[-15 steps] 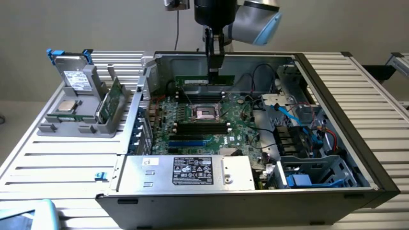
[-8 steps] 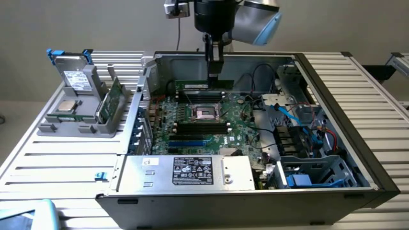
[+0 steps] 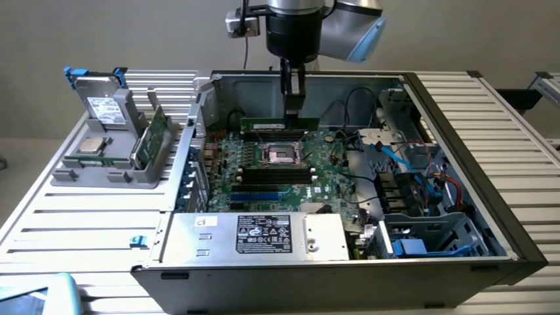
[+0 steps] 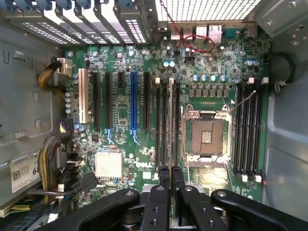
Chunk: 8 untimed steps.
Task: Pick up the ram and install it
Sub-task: 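Insert the ram into the slot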
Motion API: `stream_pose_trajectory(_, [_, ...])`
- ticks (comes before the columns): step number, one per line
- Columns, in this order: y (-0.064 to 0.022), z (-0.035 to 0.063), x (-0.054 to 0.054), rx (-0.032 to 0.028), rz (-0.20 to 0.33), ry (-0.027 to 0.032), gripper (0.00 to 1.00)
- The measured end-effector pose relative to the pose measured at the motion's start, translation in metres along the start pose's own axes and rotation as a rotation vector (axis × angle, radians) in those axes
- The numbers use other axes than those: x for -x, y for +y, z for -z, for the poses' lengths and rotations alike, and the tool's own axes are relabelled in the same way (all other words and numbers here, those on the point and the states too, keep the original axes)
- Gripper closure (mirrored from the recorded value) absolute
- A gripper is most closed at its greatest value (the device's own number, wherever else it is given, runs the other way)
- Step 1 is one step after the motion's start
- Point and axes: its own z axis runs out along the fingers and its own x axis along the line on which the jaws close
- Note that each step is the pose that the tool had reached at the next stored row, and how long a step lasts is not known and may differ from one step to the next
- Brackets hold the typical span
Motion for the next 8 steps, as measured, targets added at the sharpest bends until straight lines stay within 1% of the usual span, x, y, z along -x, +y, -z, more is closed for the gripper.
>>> stream_pose_trajectory(8, [0.0005,-0.0149,-0.005,0.0001,0.0,0.0,0.86])
